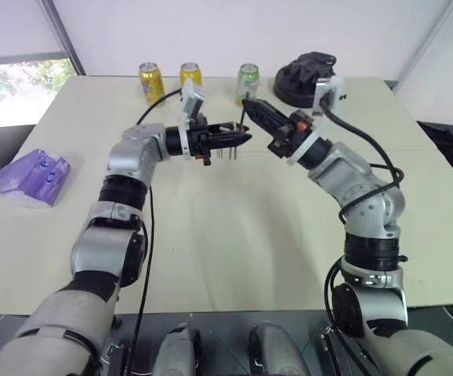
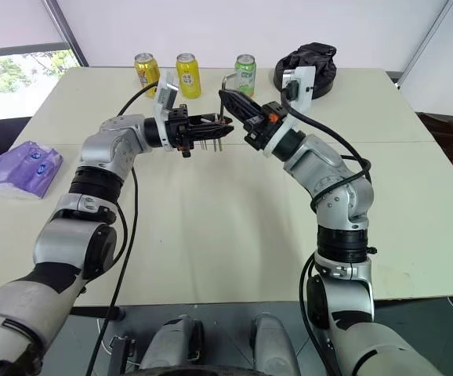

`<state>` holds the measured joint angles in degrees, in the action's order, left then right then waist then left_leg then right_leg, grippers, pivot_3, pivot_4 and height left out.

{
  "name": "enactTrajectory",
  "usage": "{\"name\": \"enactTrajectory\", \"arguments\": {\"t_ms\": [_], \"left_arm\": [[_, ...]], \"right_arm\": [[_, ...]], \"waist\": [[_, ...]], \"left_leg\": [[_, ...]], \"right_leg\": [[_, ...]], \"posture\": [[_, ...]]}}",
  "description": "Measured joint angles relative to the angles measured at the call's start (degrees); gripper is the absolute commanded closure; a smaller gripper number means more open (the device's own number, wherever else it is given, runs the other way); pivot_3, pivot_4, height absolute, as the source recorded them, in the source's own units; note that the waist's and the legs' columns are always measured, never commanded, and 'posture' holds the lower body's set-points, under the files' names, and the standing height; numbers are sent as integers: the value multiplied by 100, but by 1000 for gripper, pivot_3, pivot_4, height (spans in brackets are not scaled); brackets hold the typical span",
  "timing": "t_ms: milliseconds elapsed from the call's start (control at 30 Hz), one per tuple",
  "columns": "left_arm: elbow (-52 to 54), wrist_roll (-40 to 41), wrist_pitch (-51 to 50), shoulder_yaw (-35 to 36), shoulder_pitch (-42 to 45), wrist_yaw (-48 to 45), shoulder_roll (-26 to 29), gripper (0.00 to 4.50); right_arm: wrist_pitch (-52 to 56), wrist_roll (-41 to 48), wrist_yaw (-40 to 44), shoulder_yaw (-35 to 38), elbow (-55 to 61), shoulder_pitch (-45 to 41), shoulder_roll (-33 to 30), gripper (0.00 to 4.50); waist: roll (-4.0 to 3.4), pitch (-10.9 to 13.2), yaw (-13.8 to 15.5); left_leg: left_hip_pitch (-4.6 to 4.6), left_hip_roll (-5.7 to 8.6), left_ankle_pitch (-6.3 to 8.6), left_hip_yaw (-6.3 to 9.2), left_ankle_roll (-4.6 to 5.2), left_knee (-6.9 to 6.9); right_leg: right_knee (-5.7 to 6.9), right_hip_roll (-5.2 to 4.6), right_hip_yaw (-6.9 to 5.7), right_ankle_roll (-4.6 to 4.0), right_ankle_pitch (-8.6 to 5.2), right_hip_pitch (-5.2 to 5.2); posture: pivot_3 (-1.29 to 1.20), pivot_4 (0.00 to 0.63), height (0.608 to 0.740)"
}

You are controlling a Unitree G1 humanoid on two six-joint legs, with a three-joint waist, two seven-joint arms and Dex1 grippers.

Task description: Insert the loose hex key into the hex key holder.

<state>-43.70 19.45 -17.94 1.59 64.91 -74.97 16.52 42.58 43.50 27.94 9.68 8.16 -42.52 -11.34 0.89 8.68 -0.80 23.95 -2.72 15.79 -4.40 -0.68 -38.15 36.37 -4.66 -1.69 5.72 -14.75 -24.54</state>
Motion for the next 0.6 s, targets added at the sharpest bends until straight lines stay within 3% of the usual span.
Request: {"name": "enactTrajectory", "arguments": {"t_ms": [600], "left_arm": [[3, -75, 132, -34, -151, -53, 64, 3929]], "right_arm": [[76, -303, 236, -215, -540, -356, -15, 4471]], "waist": [[0, 0, -3]], "left_leg": [[0, 0, 0, 0, 0, -1]], "right_leg": [[1, 0, 0, 0, 0, 0]], "posture": [[0, 150, 739]]}}
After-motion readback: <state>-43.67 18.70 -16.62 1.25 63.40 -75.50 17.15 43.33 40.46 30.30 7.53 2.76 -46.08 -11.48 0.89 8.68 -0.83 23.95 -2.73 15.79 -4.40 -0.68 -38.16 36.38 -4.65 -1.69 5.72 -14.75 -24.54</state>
